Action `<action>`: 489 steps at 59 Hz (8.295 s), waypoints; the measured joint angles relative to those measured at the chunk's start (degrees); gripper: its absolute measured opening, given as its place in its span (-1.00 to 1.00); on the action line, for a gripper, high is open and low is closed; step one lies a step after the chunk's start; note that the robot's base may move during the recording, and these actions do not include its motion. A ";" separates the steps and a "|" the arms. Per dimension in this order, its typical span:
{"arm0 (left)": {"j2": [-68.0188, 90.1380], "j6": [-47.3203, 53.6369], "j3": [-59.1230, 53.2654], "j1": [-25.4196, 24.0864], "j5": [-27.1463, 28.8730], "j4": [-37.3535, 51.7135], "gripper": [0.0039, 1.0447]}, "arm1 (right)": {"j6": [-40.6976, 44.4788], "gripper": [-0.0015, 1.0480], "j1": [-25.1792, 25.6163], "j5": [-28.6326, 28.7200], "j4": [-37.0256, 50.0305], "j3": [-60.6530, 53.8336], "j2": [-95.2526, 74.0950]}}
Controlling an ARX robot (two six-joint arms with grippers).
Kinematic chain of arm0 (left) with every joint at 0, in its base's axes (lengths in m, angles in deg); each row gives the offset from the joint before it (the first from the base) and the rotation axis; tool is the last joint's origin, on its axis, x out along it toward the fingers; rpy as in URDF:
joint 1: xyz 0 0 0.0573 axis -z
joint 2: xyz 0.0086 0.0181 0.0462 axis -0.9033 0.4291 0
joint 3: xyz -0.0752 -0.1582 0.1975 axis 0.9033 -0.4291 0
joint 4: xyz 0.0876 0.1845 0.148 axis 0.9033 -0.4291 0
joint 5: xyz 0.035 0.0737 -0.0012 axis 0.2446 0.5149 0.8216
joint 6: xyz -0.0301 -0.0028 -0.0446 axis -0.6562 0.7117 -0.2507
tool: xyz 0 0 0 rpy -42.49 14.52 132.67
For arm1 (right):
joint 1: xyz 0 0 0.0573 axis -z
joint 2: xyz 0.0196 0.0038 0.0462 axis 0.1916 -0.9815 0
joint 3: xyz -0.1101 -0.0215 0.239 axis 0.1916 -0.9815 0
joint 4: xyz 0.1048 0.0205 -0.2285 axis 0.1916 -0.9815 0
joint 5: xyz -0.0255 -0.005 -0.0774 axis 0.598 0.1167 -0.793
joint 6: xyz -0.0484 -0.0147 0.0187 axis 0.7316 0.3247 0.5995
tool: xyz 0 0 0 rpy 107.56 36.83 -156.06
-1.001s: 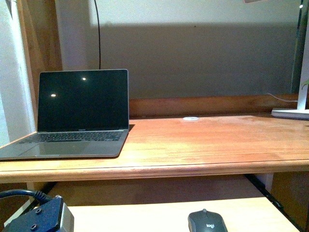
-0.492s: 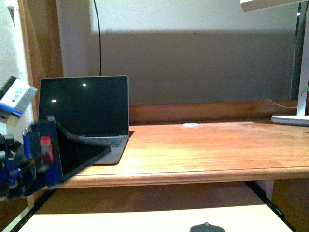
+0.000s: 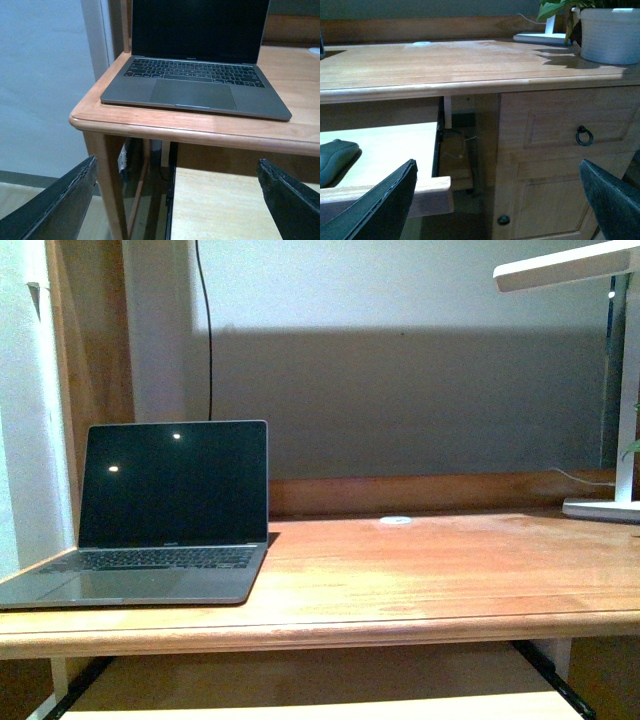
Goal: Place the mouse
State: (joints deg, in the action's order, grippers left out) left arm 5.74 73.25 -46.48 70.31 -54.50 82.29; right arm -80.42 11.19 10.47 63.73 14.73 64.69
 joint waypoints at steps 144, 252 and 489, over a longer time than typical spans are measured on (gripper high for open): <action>-53.86 0.72 -23.47 -5.46 -9.40 -25.59 0.86 | -1.64 0.86 -39.65 -26.03 33.70 34.95 -92.17; -53.86 0.72 -23.47 -5.46 -9.40 -25.59 0.86 | -9.62 0.07 -35.52 -17.16 12.61 51.87 -96.54; -53.86 0.72 -23.47 -5.46 -9.40 -25.59 0.86 | 0.70 0.86 -34.10 20.92 47.19 18.53 -89.44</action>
State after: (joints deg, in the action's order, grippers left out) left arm -48.12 73.97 -69.96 64.84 -63.90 56.69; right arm -79.72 -22.91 31.39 110.92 33.27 -24.75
